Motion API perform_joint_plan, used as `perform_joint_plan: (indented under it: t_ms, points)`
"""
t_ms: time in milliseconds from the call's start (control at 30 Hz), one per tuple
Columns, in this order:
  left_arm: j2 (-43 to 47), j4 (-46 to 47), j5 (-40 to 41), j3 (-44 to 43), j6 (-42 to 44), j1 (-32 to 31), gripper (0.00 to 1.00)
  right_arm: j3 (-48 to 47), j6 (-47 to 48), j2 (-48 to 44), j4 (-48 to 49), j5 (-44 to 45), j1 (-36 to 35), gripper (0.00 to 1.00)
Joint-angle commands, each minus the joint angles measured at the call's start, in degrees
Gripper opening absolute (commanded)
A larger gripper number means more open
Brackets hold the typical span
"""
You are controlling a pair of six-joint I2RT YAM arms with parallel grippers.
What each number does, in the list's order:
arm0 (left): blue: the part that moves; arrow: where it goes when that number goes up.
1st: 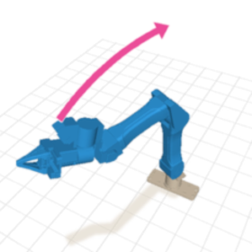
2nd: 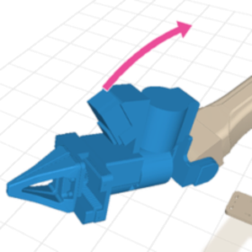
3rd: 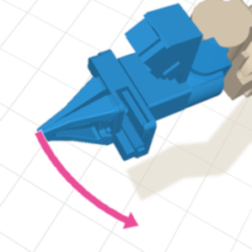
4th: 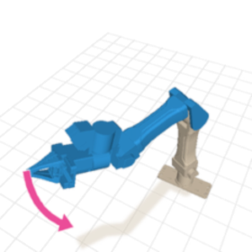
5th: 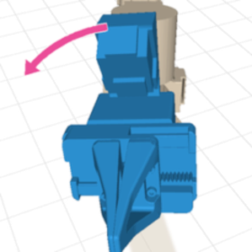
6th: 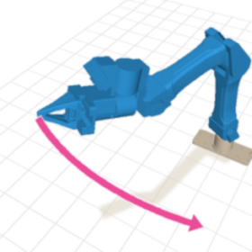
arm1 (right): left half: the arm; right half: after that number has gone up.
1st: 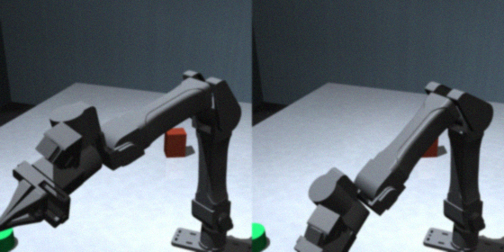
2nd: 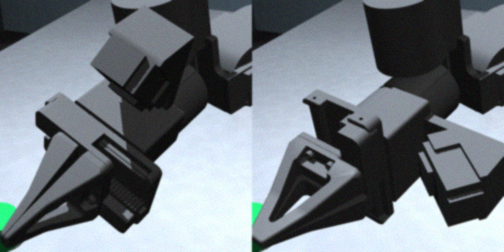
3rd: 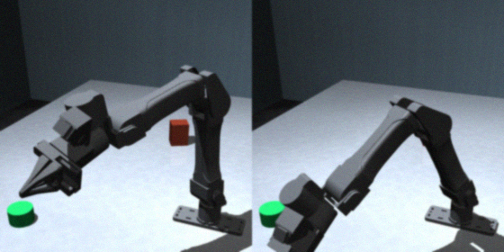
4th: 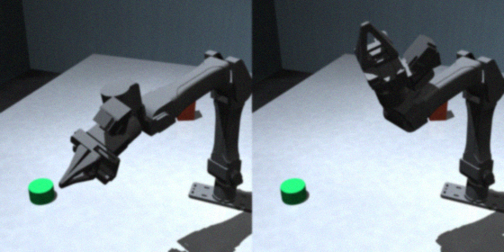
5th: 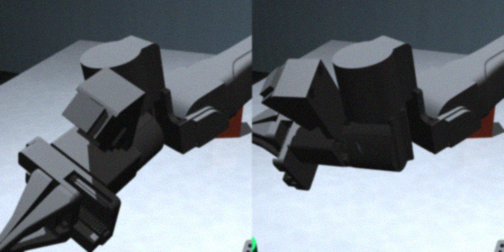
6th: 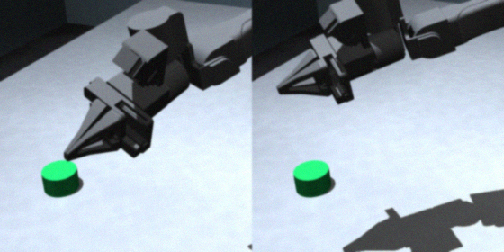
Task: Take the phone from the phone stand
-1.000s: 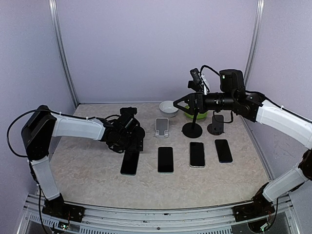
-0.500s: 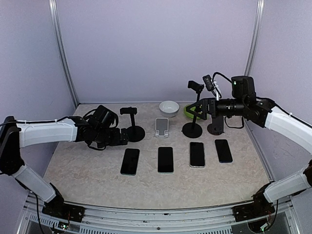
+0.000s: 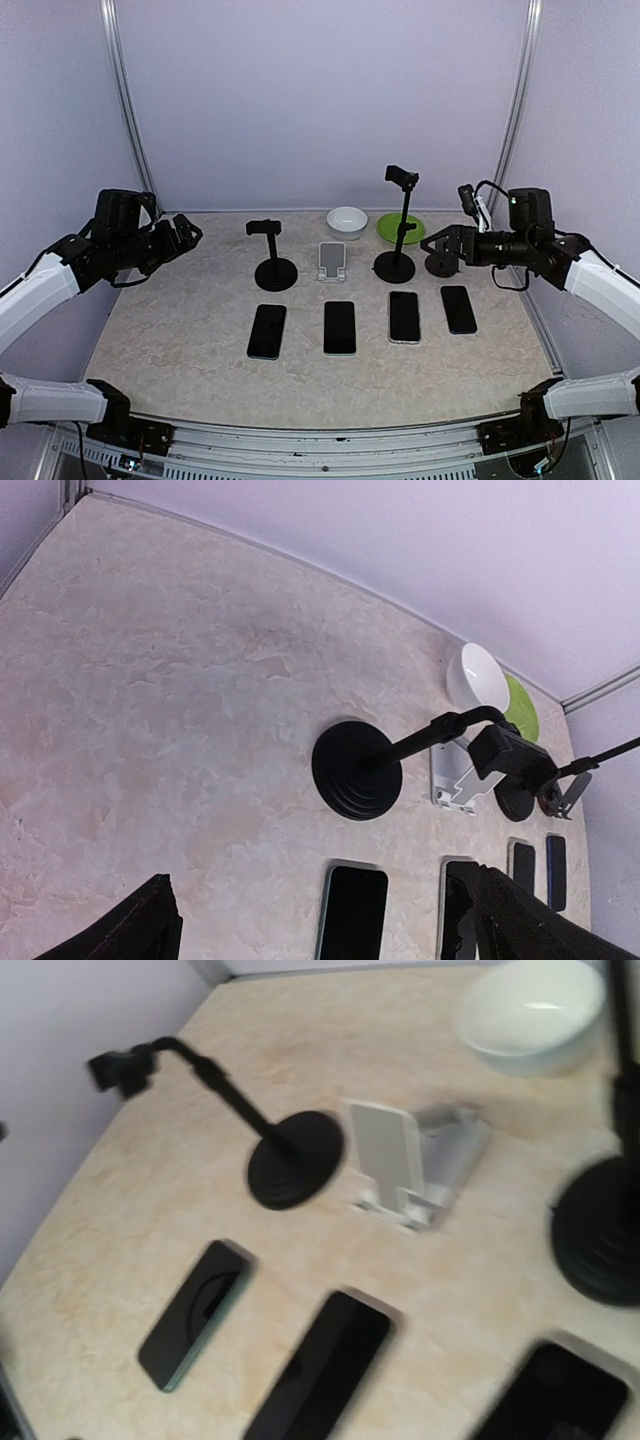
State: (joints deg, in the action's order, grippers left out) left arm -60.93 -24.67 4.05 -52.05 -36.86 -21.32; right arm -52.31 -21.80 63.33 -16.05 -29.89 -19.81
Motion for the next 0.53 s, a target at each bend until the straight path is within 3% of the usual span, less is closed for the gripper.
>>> perform_joint_plan:
  t_ms: [0,500]
  points:
    - [2.5,-0.3,-4.4,-1.1,1.5,0.5,0.99,6.4,-3.2,-5.4,2.5,0.5,4.0,1.00]
    - [3.9,3.8,-5.5,4.0,0.3,-0.8,0.99,16.0,-7.3,-13.0,4.4,2.0,8.0,1.00]
